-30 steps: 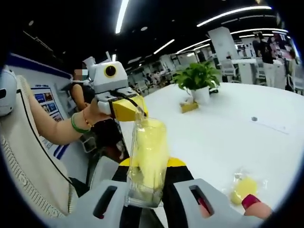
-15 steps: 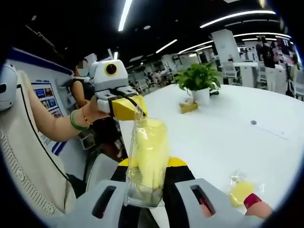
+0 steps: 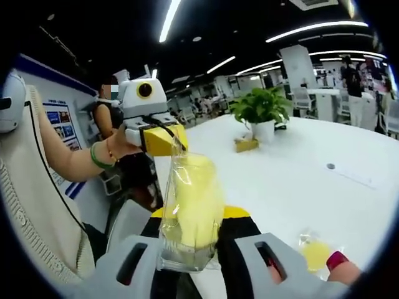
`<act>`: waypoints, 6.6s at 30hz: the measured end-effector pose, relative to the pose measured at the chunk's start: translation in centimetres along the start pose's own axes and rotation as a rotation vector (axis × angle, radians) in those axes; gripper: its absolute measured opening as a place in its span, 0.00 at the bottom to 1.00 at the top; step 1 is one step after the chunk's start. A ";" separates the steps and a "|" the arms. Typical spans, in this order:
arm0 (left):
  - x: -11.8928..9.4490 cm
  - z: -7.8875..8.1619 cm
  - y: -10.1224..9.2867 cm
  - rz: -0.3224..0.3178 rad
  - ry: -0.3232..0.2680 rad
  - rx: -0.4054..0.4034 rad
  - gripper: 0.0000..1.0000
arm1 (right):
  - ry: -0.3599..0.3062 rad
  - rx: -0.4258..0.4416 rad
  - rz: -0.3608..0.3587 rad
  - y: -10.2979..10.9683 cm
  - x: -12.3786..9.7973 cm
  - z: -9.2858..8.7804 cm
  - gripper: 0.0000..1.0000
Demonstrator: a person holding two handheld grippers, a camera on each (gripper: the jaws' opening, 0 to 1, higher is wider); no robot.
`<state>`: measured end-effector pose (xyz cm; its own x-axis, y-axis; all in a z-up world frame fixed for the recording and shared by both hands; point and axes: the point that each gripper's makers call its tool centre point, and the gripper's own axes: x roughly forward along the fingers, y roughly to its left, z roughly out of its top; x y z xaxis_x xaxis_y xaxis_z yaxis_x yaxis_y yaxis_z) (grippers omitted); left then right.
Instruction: Compare the silicone blocks by pressing each to a similar depth, holding the contact briefly, and releasing to observe deformation and rebound differences across the visible hardness samples.
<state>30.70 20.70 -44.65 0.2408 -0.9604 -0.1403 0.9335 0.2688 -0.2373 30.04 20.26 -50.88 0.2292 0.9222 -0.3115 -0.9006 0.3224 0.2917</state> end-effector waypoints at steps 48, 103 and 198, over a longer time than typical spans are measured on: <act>0.4 -0.3 0.0 -0.012 -0.057 -0.165 0.00 | 0.018 0.045 -0.035 -1.4 0.6 -1.3 0.39; 2.2 -12.3 11.6 0.245 -0.040 -0.550 0.00 | -0.026 0.136 -0.444 -1.4 -11.3 -6.1 0.83; -6.8 -12.2 8.9 0.483 -0.066 -0.239 0.42 | -0.127 0.212 -0.397 -2.8 -10.4 -5.8 0.78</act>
<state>34.12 30.51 -57.55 0.6509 -0.7240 -0.2284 0.6278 0.6825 -0.3743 28.06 8.56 -53.74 0.5962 0.7332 -0.3270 -0.6418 0.6800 0.3544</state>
